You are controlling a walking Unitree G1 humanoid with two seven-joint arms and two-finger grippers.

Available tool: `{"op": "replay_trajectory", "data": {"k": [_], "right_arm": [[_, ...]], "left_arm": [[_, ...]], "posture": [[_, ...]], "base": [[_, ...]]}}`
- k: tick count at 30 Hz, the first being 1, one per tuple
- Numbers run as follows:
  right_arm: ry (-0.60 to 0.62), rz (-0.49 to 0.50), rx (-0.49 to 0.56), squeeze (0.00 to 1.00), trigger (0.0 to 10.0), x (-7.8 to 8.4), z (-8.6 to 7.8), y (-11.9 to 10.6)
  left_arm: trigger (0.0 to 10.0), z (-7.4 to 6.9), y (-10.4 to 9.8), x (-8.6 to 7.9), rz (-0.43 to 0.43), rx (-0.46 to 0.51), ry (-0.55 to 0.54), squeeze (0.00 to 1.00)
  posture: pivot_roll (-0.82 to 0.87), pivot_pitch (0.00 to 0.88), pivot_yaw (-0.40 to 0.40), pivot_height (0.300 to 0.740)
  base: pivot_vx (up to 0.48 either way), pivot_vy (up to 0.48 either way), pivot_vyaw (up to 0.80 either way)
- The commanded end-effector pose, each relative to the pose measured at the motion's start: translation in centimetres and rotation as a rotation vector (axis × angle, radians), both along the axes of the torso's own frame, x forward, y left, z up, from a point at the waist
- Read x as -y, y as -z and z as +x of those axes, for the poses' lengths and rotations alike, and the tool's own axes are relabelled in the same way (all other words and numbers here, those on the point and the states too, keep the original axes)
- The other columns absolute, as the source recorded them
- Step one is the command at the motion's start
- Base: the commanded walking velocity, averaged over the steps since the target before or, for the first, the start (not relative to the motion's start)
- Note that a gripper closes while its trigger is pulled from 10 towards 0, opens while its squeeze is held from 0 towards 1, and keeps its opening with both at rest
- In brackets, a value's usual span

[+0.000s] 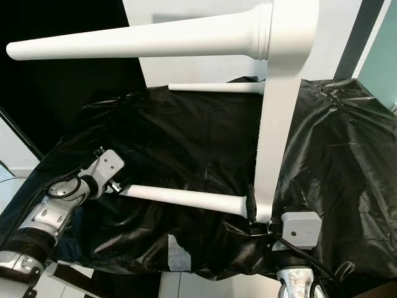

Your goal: Building children table

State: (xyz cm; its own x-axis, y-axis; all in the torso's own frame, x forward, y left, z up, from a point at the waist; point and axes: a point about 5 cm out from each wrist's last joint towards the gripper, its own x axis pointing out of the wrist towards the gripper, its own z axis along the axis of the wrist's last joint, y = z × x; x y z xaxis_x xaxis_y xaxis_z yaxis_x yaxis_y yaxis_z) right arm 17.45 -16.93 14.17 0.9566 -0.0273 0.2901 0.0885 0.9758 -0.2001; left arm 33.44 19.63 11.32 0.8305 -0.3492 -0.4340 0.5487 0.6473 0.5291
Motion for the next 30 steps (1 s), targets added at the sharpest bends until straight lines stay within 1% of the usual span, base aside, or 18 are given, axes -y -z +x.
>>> {"op": "replay_trajectory", "data": {"k": [1, 3, 4, 5, 6, 7, 8, 10, 11, 12, 13, 14, 15, 19, 21, 24, 27, 30], "right_arm": [[-0.004, 0.001, -0.014, 0.00, 10.0, 0.1, 0.1, 0.3], [-0.010, -0.004, -0.015, 0.00, 10.0, 0.2, 0.3, 0.3], [-0.010, -0.004, -0.015, 0.00, 10.0, 0.2, 0.3, 0.3], [-0.012, -0.005, -0.015, 0.00, 10.0, 0.3, 0.4, 0.4], [-0.012, -0.005, -0.015, 0.00, 10.0, 0.3, 0.4, 0.4], [-0.014, -0.006, -0.015, 0.00, 10.0, 0.3, 0.4, 0.4], [-0.017, -0.006, -0.016, 0.00, 10.0, 0.3, 0.5, 0.5], [-0.017, -0.006, -0.016, 0.00, 10.0, 0.3, 0.5, 0.5], [-0.019, -0.007, -0.017, 0.00, 10.0, 0.3, 0.5, 0.5], [-0.019, -0.010, -0.020, 0.00, 10.0, 0.4, 0.5, 0.7], [-0.019, -0.010, -0.020, 0.00, 10.0, 0.4, 0.5, 0.7], [-0.018, -0.011, -0.023, 0.00, 10.0, 0.6, 0.5, 0.8], [-0.018, -0.011, -0.023, 0.00, 10.0, 0.6, 0.5, 0.8], [-0.033, -0.008, -0.024, 0.00, 10.0, 0.8, 0.7, 0.9], [-0.103, 0.006, -0.035, 0.00, 10.0, 1.0, 1.5, 0.9], [-0.128, 0.015, -0.041, 0.00, 10.0, 1.0, 1.8, 0.9], [-0.232, 0.014, -0.071, 0.00, 10.0, 0.8, 3.1, 0.9], [-0.252, 0.014, -0.075, 0.00, 10.0, 0.9, 3.5, 0.9]], "left_arm": [[10.0, -1.5, 2.9, -1.2, 0.064, -0.154, -0.019, 0.00], [10.0, -2.4, 3.3, -1.1, 0.056, -0.203, 0.020, 0.00], [10.0, -2.4, 3.3, -1.1, 0.056, -0.203, 0.020, 0.00], [10.0, -3.0, 3.5, -0.9, 0.043, -0.236, 0.054, 0.00], [10.0, -3.0, 3.5, -0.9, 0.043, -0.236, 0.054, 0.00], [10.0, -3.5, 3.6, -0.7, 0.036, -0.256, 0.078, 0.00], [10.0, -4.1, 3.7, -0.4, 0.007, -0.287, 0.108, 0.00], [10.0, -4.1, 3.7, -0.4, 0.007, -0.287, 0.108, 0.00], [10.0, -4.6, 3.7, 0.0, -0.012, -0.302, 0.141, 0.00], [10.0, -5.3, 3.6, 0.7, -0.055, -0.314, 0.179, 0.00], [10.0, -5.3, 3.6, 0.7, -0.055, -0.314, 0.179, 0.00], [10.0, -5.8, 3.4, 1.3, -0.098, -0.330, 0.207, 0.00], [10.0, -5.8, 3.4, 1.3, -0.098, -0.330, 0.207, 0.00], [10.0, -6.5, 3.1, 2.4, -0.157, -0.341, 0.244, 0.00], [10.0, -6.8, 2.9, 3.2, -0.180, -0.345, 0.259, 0.00], [10.0, -6.9, 2.8, 3.4, -0.184, -0.347, 0.258, 0.00], [10.0, -7.3, 2.8, 3.5, -0.190, -0.341, 0.245, 0.00], [10.0, -7.4, 2.8, 3.5, -0.190, -0.339, 0.239, 0.00]], "posture": [[0.00, 0.000, 0.060, 0.740], [0.01, 0.000, 0.057, 0.740], [0.01, 0.000, 0.057, 0.740], [0.01, 0.000, 0.058, 0.740], [0.01, 0.000, 0.058, 0.740], [0.01, 0.000, 0.058, 0.740], [0.01, 0.000, 0.057, 0.740], [0.01, 0.000, 0.057, 0.740], [0.02, 0.000, 0.060, 0.740], [0.02, 0.000, 0.063, 0.740], [0.02, 0.000, 0.063, 0.740], [0.02, 0.000, 0.064, 0.740], [0.02, 0.000, 0.064, 0.740], [0.01, 0.000, 0.065, 0.740], [0.02, 0.000, 0.061, 0.740], [0.02, 0.000, 0.061, 0.740], [0.03, 0.000, 0.038, 0.740], [0.04, 0.000, 0.029, 0.740]], "base": [[0.000, 0.000, 0.00], [0.000, 0.000, 0.00], [0.000, 0.000, 0.00], [0.000, 0.000, 0.00], [0.000, 0.000, 0.00], [0.000, 0.000, 0.00], [0.000, 0.000, 0.00], [0.000, 0.000, 0.00], [0.000, 0.000, 0.00], [0.000, 0.000, 0.00], [0.000, 0.000, 0.00], [0.000, 0.000, 0.00], [0.000, 0.000, 0.00], [0.000, 0.000, 0.00], [0.000, 0.000, 0.00], [0.000, 0.000, 0.00], [0.000, 0.000, 0.00], [0.000, 0.000, 0.00]]}}
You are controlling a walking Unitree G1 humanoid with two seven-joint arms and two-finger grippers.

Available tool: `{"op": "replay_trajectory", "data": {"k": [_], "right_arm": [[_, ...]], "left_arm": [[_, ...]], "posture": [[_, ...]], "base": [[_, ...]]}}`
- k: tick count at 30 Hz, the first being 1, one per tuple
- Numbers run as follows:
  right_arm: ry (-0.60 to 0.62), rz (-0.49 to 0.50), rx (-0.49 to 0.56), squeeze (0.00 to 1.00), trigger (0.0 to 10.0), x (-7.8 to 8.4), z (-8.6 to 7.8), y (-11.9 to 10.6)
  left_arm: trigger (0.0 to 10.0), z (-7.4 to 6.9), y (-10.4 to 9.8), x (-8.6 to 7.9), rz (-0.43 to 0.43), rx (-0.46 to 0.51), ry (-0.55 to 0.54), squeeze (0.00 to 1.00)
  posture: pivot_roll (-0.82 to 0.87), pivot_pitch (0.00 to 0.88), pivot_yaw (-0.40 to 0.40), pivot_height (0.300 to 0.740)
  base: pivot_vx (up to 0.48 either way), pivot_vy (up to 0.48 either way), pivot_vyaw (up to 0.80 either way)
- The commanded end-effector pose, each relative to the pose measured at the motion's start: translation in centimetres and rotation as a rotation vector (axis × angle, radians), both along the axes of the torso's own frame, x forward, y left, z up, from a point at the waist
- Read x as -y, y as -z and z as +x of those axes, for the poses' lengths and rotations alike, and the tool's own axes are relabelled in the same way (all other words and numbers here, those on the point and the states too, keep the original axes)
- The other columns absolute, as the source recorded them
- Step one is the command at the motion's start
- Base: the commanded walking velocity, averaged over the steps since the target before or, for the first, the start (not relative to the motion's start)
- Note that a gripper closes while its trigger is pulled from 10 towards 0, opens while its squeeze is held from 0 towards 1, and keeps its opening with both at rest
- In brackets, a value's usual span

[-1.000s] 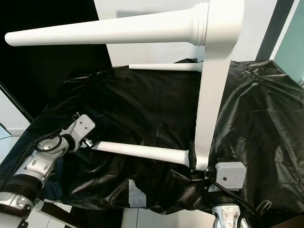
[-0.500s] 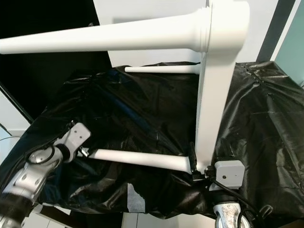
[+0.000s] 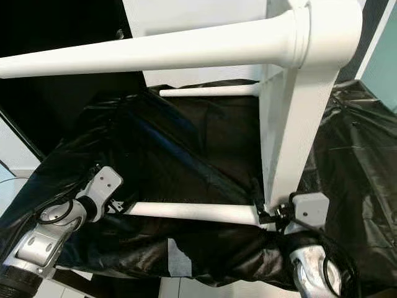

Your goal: Building children table

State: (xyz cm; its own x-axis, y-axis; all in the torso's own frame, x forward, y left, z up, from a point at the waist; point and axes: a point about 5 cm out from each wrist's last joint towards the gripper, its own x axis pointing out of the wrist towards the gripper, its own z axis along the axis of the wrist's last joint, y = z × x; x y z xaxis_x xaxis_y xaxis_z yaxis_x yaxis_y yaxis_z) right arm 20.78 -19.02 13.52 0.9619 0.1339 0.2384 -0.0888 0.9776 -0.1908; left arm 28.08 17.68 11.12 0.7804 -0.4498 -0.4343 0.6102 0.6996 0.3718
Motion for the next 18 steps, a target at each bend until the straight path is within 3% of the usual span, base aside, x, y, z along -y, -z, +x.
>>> {"op": "replay_trajectory", "data": {"k": [1, 8, 14, 16, 18], "right_arm": [[-0.104, 0.000, -0.024, 0.00, 10.0, -1.2, 0.6, 0.3], [-0.169, -0.030, -0.027, 0.00, 10.0, -1.1, 2.0, 0.1], [-0.131, -0.018, -0.022, 0.00, 10.0, -1.1, 1.5, 0.3], [-0.077, -0.014, -0.009, 0.00, 10.0, -1.2, 0.7, 0.4], [-0.077, -0.014, -0.009, 0.00, 10.0, -1.2, 0.7, 0.4]], "left_arm": [[10.0, -2.3, 2.7, 1.4, -0.037, -0.242, 0.212, 0.00], [10.0, -2.9, 2.8, 1.2, -0.047, -0.238, 0.150, 0.00], [10.0, -2.1, 1.9, 1.1, -0.066, -0.158, 0.109, 0.00], [10.0, -1.0, 0.8, 1.1, -0.102, -0.066, 0.075, 0.00], [10.0, -1.0, 0.8, 1.1, -0.102, -0.066, 0.075, 0.00]], "posture": [[0.05, 0.000, 0.019, 0.740], [0.06, 0.000, -0.006, 0.740], [0.06, 0.000, -0.007, 0.740], [0.04, 0.000, 0.006, 0.740], [0.04, 0.000, 0.006, 0.740]], "base": [[0.000, 0.000, 0.00], [0.000, 0.000, 0.00], [0.000, 0.000, 0.00], [0.000, 0.000, 0.00], [0.000, 0.000, 0.00]]}}
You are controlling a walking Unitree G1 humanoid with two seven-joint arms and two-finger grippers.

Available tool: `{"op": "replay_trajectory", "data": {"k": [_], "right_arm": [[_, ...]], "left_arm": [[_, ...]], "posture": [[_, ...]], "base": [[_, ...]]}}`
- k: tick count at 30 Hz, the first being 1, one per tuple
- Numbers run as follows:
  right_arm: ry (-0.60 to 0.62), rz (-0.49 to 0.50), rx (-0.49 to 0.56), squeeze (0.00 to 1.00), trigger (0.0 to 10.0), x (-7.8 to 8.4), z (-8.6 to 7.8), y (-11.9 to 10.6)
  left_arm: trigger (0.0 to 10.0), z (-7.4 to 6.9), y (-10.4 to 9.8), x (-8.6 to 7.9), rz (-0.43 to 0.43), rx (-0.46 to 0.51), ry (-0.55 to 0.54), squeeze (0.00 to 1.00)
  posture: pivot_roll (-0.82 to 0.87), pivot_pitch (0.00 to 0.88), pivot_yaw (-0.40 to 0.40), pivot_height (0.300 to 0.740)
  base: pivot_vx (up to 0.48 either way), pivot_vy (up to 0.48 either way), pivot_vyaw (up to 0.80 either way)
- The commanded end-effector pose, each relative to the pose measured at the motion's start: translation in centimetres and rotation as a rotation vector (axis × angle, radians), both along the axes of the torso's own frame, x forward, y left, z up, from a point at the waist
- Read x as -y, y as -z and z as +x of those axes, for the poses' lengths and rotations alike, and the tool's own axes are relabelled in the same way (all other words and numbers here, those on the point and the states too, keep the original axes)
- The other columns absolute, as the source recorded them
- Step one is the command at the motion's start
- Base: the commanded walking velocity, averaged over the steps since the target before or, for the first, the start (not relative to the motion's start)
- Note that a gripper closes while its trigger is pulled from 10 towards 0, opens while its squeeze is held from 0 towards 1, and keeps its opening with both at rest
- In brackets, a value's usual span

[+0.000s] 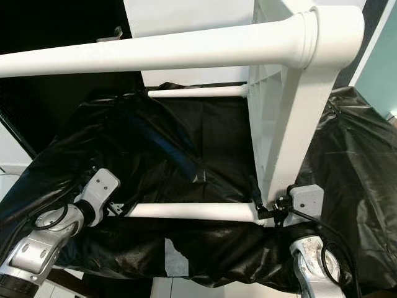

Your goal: Building children table

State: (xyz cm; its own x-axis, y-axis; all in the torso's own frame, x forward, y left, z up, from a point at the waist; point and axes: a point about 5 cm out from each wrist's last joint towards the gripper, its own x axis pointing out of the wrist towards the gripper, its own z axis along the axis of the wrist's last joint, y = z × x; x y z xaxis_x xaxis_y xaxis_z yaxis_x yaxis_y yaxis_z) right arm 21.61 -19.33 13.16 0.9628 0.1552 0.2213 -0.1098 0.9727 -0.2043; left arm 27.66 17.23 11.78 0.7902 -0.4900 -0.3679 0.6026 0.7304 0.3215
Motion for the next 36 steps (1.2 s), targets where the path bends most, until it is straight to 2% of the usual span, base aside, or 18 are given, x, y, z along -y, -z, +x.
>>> {"op": "replay_trajectory", "data": {"k": [1, 2, 3, 5, 8, 13, 18, 21, 25, 27, 31, 32, 35, 36], "right_arm": [[-0.026, 0.006, 0.018, 0.00, 10.0, -1.5, -0.5, 0.0], [0.002, 0.014, 0.029, 0.00, 10.0, -1.6, -0.8, -0.2], [0.002, 0.014, 0.029, 0.00, 10.0, -1.6, -0.8, -0.2], [0.048, 0.032, 0.046, 0.00, 10.0, -1.7, -1.4, -0.4], [0.101, 0.036, 0.072, 0.00, 10.0, -1.5, -2.1, -0.6], [0.153, 0.032, 0.073, 0.00, 10.0, -1.4, -3.2, -0.4], [0.181, 0.028, 0.066, 0.00, 10.0, -1.5, -3.6, 0.0], [0.237, 0.023, 0.089, 0.00, 10.0, -1.4, -4.0, -0.1], [0.241, -0.039, 0.158, 0.00, 10.0, -2.0, -4.5, -0.9], [0.226, -0.127, 0.237, 0.00, 10.0, -2.3, -4.6, -1.7], [0.217, -0.163, 0.277, 0.00, 10.0, -2.4, -4.6, -2.1], [0.209, -0.207, 0.331, 0.00, 10.0, -2.6, -4.7, -2.7], [0.201, -0.234, 0.367, 0.00, 10.0, -2.8, -4.7, -3.1], [0.204, -0.267, 0.415, 0.00, 10.0, -3.1, -4.7, -3.7]], "left_arm": [[10.0, -0.1, 0.9, 0.8, -0.028, -0.051, 0.061, 0.00], [10.0, 0.5, 0.1, 1.0, -0.057, 0.003, 0.041, 0.00], [10.0, 0.5, 0.1, 1.0, -0.057, 0.003, 0.041, 0.00], [10.0, 1.6, -1.3, 1.0, -0.128, 0.075, -0.019, 0.00], [10.0, 2.2, -2.0, 0.7, -0.151, 0.119, -0.075, 0.00], [10.0, 2.6, -2.4, 0.4, -0.201, 0.129, -0.114, 0.00], [10.0, 2.7, -2.5, 0.4, -0.212, 0.142, -0.115, 0.00], [10.0, 2.9, -2.6, 0.3, -0.219, 0.151, -0.121, 0.00], [10.0, 3.2, -2.6, -0.3, -0.221, 0.154, -0.135, 0.00], [10.0, 3.5, -2.8, -0.3, -0.221, 0.156, -0.138, 0.00], [10.0, 3.6, -2.9, -0.3, -0.220, 0.156, -0.136, 0.00], [10.0, 3.8, -3.0, -0.2, -0.219, 0.157, -0.134, 0.00], [10.0, 4.0, -3.0, -0.2, -0.219, 0.157, -0.133, 0.00], [10.0, 4.2, -3.1, -0.1, -0.217, 0.157, -0.128, 0.00]], "posture": [[0.04, 0.000, 0.010, 0.740], [0.04, 0.000, 0.014, 0.740], [0.04, 0.000, 0.014, 0.740], [0.03, 0.000, 0.022, 0.740], [0.02, 0.000, 0.036, 0.740], [0.01, 0.000, 0.045, 0.740], [0.01, 0.000, 0.049, 0.740], [0.01, 0.000, 0.051, 0.740], [0.01, 0.000, 0.062, 0.740], [0.00, 0.000, 0.072, 0.740], [0.00, 0.000, 0.072, 0.740], [0.00, 0.000, 0.083, 0.740], [-0.01, 0.000, 0.089, 0.740], [-0.01, 0.000, 0.098, 0.740]], "base": [[0.000, 0.000, 0.00], [0.000, 0.000, 0.00], [0.000, 0.000, 0.00], [0.000, 0.000, 0.00], [0.000, 0.000, 0.00], [0.000, 0.000, 0.00], [0.000, 0.000, 0.00], [0.000, 0.000, 0.00], [0.000, 0.000, 0.00], [0.000, 0.000, 0.00], [0.000, 0.000, 0.00], [0.000, 0.000, 0.00], [0.000, 0.000, 0.00], [0.000, 0.000, 0.00]]}}
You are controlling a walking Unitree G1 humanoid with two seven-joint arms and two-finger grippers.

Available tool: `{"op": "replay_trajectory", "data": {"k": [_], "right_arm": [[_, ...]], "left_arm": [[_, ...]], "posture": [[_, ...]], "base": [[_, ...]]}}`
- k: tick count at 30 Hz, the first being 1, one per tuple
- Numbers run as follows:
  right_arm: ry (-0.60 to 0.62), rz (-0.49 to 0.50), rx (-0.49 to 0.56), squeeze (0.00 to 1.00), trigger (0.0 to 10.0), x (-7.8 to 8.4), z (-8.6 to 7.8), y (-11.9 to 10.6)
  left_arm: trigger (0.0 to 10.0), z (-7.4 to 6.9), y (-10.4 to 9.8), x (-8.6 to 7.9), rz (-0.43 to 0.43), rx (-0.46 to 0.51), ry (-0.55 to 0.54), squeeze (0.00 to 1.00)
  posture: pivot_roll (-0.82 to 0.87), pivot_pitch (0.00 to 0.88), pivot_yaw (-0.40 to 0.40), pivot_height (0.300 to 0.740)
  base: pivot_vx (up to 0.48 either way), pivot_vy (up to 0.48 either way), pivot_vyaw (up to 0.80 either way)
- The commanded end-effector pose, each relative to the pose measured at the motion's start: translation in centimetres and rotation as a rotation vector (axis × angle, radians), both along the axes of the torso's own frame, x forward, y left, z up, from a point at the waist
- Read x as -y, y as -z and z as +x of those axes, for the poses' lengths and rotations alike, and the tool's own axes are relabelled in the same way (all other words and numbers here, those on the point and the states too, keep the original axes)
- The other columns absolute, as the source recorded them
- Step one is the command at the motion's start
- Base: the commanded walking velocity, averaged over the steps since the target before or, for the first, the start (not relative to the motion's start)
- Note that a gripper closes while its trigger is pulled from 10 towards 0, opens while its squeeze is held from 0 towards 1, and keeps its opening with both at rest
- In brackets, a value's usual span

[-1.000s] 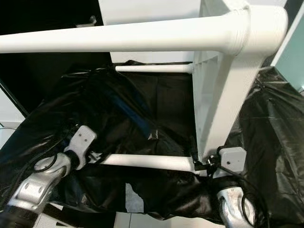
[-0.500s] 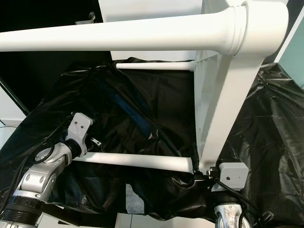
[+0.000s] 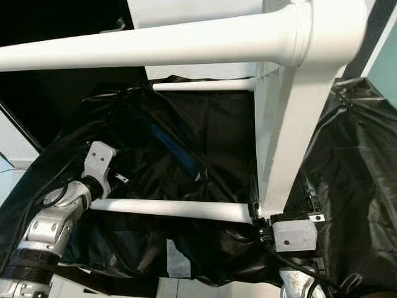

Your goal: Building children table

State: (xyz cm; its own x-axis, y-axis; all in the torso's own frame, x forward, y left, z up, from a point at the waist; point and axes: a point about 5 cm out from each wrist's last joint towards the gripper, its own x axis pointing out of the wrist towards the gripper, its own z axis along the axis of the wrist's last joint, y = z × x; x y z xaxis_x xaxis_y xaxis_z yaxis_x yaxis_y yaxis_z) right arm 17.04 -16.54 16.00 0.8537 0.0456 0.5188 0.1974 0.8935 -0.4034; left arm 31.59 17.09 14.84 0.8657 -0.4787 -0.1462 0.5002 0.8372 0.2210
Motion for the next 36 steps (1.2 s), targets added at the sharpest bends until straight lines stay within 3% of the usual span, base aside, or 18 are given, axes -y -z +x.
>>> {"op": "replay_trajectory", "data": {"k": [1, 6, 7, 18, 24, 27, 29, 33, 36], "right_arm": [[-0.005, -0.049, 0.062, 0.00, 10.0, -0.3, -0.1, -0.8], [-0.001, -0.143, 0.207, 0.00, 10.0, -0.9, 0.4, -2.4], [-0.025, -0.190, 0.284, 0.00, 10.0, -1.4, 0.6, -3.3], [-0.072, -0.337, 0.447, 0.00, 10.0, -2.6, 0.1, -4.0], [-0.164, -0.487, 0.547, 0.00, 10.0, -3.4, 0.5, -4.2], [-0.207, -0.530, 0.537, 0.00, 10.0, -3.7, 0.9, -4.1], [-0.308, -0.538, 0.389, 0.00, 10.0, -4.1, 2.3, -3.4], [-0.382, -0.555, 0.295, 0.00, 10.0, -4.5, 3.3, -2.8], [-0.513, -0.447, 0.160, 0.00, 10.0, -5.1, 5.0, -2.4]], "left_arm": [[10.0, 0.3, 0.0, -0.3, 0.003, 0.016, -0.047, 0.00], [10.0, 0.9, -0.1, 0.1, 0.008, 0.016, -0.033, 0.00], [10.0, 1.2, -0.2, 0.3, 0.014, 0.022, -0.023, 0.00], [10.0, 2.0, -0.6, 0.5, 0.039, 0.023, 0.005, 0.00], [10.0, 2.8, -0.9, 0.6, 0.048, 0.032, 0.009, 0.00], [10.0, 2.8, -0.9, 0.7, 0.048, 0.035, 0.009, 0.00], [10.0, 2.8, -0.9, 0.6, 0.043, 0.038, -0.004, 0.00], [10.0, 2.7, -0.9, 0.5, 0.037, 0.041, -0.019, 0.00], [10.0, 2.3, -0.6, 0.6, 0.017, 0.052, -0.049, 0.00]], "posture": [[-0.01, 0.000, 0.098, 0.740], [-0.02, 0.000, 0.119, 0.740], [-0.02, 0.000, 0.128, 0.740], [-0.02, 0.000, 0.172, 0.740], [-0.03, 0.000, 0.180, 0.740], [-0.02, 0.000, 0.170, 0.740], [-0.01, 0.000, 0.137, 0.740], [-0.01, 0.000, 0.119, 0.740], [0.02, 0.000, 0.068, 0.740]], "base": [[0.000, 0.000, 0.00], [0.000, 0.000, 0.00], [0.000, 0.000, 0.00], [0.000, 0.000, 0.00], [0.000, 0.000, 0.00], [0.000, 0.000, 0.00], [0.000, 0.000, 0.00], [0.000, 0.000, 0.00], [0.000, 0.000, 0.00]]}}
